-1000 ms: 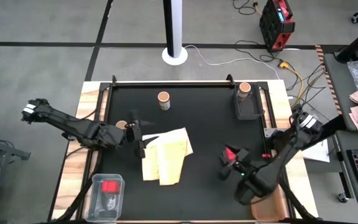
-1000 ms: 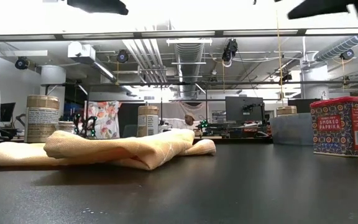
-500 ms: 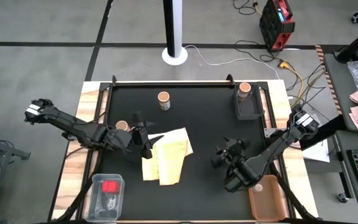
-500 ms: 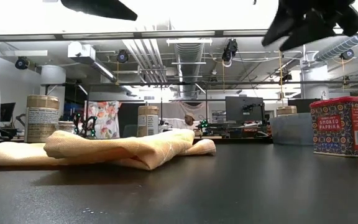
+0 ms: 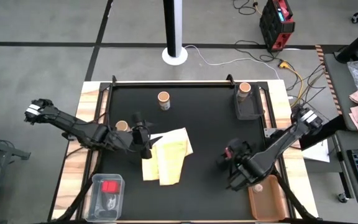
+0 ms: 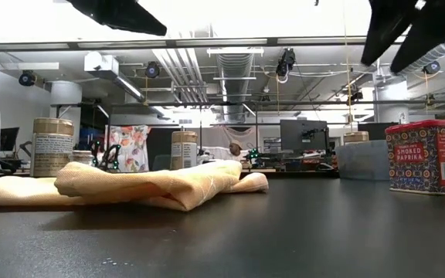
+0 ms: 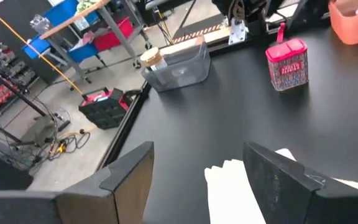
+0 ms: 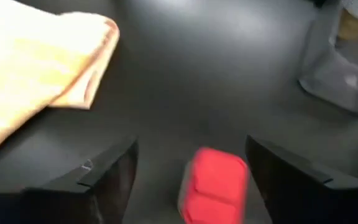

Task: Sort spices by type
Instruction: Put the red spice can into the transparent bin

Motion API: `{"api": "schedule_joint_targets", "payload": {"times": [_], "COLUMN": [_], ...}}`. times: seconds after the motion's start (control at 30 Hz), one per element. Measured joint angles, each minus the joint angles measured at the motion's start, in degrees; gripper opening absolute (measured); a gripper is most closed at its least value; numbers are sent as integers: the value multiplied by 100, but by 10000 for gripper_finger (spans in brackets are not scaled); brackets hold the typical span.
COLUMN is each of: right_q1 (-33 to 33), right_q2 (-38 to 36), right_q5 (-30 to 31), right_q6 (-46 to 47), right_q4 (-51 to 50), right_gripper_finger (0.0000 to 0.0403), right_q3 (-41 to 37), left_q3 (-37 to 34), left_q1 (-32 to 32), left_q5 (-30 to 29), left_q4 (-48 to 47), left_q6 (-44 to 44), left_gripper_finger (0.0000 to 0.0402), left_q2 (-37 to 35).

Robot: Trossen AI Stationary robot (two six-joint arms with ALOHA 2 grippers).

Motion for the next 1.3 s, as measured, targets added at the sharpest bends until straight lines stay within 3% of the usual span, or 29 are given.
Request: {"api": "schedule_joint_targets", "payload": {"times": [0.23,0.43,0.5,0.73,0.87,1.3], "right_q1": [-385,-700,-726,-739,-787,-1259], "right_q2": [-551,-526,-485,-446,-448,-446], "right_q5": [-1523,-2493,-2530,-2722,-2713,-2862], "right_q6": [-109,-286,-305,-421,-561,-1559], "right_q4": [-338,-292,-292,15,155,1231], "right_gripper_finger": [334,348,350,349,349,348], "right_q3": [202,139,119,-81,-203,-1051], "left_q3": [0,33,87,195,195,170], "left_q1": [0,0,0,-15,-17,-459], "left_q5": [-1,3,149,1693,2214,2146], "left_q4": [-345,-387,-447,-512,-270,86], "left_q6": [-117,-78,-69,-86,-93,-693], "left_gripper_finger": [230,230,230,230,230,230], "left_q2": [0,-7,-9,-9,-9,-11]}}
